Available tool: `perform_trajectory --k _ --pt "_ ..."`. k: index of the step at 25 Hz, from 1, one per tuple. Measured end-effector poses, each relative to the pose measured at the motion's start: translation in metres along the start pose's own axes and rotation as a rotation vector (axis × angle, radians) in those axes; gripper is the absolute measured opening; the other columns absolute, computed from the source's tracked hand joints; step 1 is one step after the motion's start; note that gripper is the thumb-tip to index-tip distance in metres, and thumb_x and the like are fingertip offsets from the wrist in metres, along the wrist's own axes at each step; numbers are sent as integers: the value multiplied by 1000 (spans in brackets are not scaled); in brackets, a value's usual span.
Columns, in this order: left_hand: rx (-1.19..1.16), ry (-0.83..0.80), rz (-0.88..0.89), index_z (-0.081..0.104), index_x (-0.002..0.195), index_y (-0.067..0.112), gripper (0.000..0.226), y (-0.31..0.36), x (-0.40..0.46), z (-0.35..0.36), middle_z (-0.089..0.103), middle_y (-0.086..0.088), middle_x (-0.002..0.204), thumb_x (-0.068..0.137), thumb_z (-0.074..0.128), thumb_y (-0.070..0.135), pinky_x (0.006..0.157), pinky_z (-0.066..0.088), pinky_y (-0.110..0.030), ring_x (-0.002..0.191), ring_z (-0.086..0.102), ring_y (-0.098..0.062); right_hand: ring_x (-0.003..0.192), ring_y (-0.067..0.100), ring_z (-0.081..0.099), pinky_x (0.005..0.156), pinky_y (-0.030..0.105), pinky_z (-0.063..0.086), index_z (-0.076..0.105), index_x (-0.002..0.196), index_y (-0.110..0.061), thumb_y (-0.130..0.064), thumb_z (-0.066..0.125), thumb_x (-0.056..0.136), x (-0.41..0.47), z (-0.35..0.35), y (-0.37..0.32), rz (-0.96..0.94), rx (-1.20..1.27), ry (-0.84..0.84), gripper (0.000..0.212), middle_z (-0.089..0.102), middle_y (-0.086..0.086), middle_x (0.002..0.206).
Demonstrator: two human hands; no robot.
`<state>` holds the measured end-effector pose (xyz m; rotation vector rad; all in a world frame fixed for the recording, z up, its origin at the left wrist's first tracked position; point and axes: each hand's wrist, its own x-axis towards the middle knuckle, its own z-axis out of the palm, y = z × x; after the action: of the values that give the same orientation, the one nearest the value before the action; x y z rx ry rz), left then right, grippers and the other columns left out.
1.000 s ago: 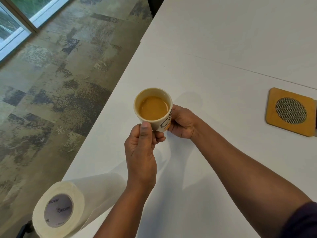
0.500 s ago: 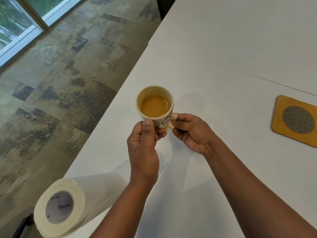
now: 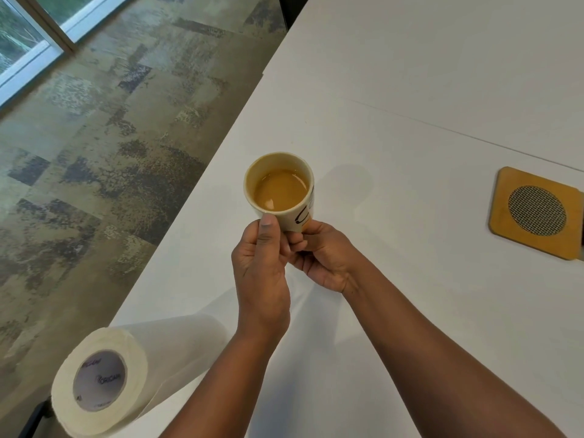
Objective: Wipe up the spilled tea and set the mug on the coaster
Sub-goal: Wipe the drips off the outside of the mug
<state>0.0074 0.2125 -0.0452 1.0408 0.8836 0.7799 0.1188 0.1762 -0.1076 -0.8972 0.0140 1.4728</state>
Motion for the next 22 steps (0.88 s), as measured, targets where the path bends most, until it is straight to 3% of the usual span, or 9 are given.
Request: perform_trajectory --k 5,8,10,14,16,19,22 --pt "-12 -34 -21 66 68 32 35 -1 -7 1 57 10 62 99 50 39 84 56 -31 70 62 -10 45 8 56 50 15 48 58 102 0 6 37 99 7 8 -5 41 12 -66 23 62 2 54" --pt "-8 -60 -28 66 69 29 35 -2 -9 -2 59 6 63 98 50 39 88 58 -38 73 63 -16 46 12 60 41 21 48 60 97 -1 -5 33 104 12 8 -16 28 -25 -78 29 66 8 62" --pt "20 -64 -19 66 67 32 36 -3 -11 -4 62 8 64 98 49 39 86 58 -36 74 66 -16 59 20 68 48 27 55 62 100 -1 -10 38 104 16 5 -22 31 -18 -4 27 70 13 76" --pt "47 -54 -2 66 67 35 36 -1 -10 -7 62 9 65 98 48 41 84 57 -36 76 68 -16 95 29 66 85 40 57 71 107 -2 2 54 94 21 -11 -35 -108 -7 101 22 70 17 104" --pt "51 -47 9 66 68 35 36 1 -7 -9 62 9 66 98 48 41 84 57 -37 76 68 -15 92 23 69 85 35 59 77 101 -6 3 63 84 17 -19 -42 -165 22 103 23 75 12 100" --pt "53 -28 25 66 68 36 35 3 -3 -10 61 11 66 98 48 41 84 57 -39 75 67 -14 87 18 71 75 26 61 76 106 -5 4 65 86 9 -31 -44 -183 32 103 24 76 11 99" --pt "39 -17 32 67 69 35 35 3 1 -10 61 10 66 98 49 41 83 57 -38 75 67 -14 89 19 71 77 26 60 76 105 -4 4 65 85 0 -35 -34 -177 13 131 23 75 13 102"
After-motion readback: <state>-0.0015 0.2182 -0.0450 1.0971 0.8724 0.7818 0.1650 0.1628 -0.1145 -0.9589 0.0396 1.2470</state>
